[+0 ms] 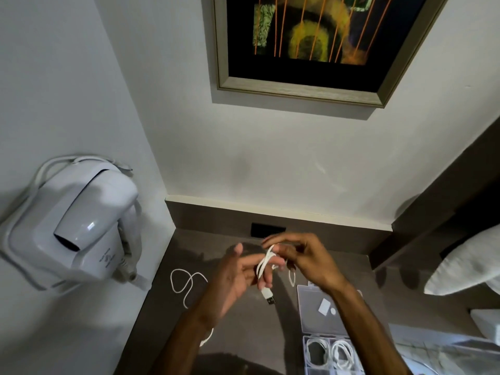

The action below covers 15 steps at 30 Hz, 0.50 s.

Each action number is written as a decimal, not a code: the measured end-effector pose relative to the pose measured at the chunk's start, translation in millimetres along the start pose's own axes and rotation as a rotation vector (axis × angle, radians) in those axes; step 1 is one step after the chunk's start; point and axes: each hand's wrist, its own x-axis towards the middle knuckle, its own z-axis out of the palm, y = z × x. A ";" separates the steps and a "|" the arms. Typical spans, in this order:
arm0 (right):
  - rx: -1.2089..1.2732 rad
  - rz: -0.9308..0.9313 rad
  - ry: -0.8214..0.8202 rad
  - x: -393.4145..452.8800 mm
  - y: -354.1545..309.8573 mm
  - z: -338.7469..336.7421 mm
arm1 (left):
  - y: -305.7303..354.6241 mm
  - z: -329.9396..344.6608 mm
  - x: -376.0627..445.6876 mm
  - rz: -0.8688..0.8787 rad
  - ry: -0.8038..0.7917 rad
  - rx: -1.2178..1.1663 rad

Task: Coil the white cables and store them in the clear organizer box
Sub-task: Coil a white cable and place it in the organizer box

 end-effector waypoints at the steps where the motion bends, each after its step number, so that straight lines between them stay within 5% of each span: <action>1: 0.130 0.049 0.001 -1.7 6.7 10.3 | -0.2 -1.1 -3.1 0.049 -0.013 -0.082; 5: 0.463 0.165 0.068 -11.4 34.8 51.1 | 1.0 -5.3 -5.4 0.119 -0.011 -0.368; 8: 0.590 0.205 0.135 -9.3 42.1 54.7 | 1.1 -8.5 -10.0 0.066 -0.012 -0.295; 15: 0.364 0.102 0.219 7.7 36.0 22.1 | -7.2 -30.7 -30.0 -0.070 0.023 -0.077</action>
